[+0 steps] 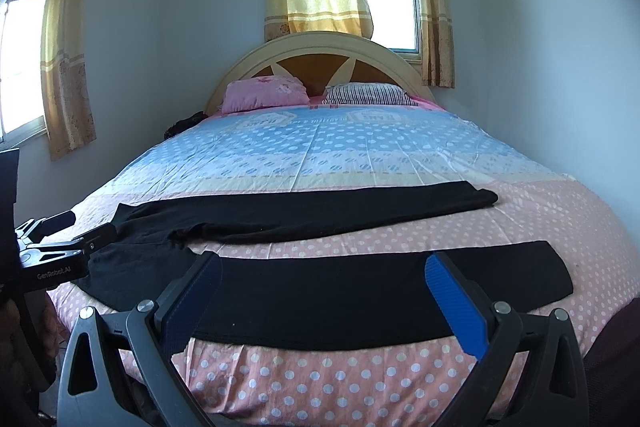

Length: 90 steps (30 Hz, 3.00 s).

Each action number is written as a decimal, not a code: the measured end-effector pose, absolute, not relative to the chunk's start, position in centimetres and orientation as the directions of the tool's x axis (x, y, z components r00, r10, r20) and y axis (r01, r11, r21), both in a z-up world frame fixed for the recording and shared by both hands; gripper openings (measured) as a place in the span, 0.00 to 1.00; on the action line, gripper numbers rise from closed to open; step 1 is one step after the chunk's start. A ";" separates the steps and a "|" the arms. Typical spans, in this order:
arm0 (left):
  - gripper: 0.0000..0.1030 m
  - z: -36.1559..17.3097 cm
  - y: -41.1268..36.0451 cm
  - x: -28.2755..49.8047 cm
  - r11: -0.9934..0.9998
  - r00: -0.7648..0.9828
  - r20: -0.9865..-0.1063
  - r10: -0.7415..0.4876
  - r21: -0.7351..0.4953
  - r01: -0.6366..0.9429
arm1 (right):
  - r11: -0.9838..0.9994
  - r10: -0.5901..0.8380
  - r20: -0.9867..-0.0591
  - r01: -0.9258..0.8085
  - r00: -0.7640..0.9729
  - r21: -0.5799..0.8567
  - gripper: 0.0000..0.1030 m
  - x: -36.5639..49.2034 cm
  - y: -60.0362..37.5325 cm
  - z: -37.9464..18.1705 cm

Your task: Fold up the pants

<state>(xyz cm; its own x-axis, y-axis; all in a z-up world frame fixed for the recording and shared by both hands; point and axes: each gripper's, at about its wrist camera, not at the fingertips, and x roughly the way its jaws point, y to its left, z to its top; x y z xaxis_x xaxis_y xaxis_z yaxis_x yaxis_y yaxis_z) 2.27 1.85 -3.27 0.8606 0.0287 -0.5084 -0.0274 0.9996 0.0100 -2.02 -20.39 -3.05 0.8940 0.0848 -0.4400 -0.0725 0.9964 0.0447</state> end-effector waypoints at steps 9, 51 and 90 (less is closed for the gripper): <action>1.00 -5.6 15.6 9.3 0.959 0.776 -0.565 0.278 0.112 -0.262 | 0.998 0.043 -0.492 -0.017 0.870 0.056 0.95 1.3 -23.8 -5.6; 0.31 -15.1 30.2 25.4 0.973 0.641 -0.767 -0.025 -0.166 -0.160 | 0.913 -0.191 -0.758 0.397 0.624 0.097 0.60 27.0 -47.6 -10.0; 0.14 -13.5 27.3 25.3 0.997 0.655 -0.753 0.065 0.026 -0.069 | 0.970 0.003 -0.731 0.176 0.682 0.169 0.09 34.2 -49.6 -8.0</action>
<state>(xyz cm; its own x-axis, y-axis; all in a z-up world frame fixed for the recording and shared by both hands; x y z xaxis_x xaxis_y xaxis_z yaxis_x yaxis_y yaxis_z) 25.25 27.34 -13.54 0.6548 0.0645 -0.7530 -0.0686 0.9973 0.0258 34.24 -49.59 -7.97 0.6821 0.0034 -0.7312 0.1765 0.9697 0.1691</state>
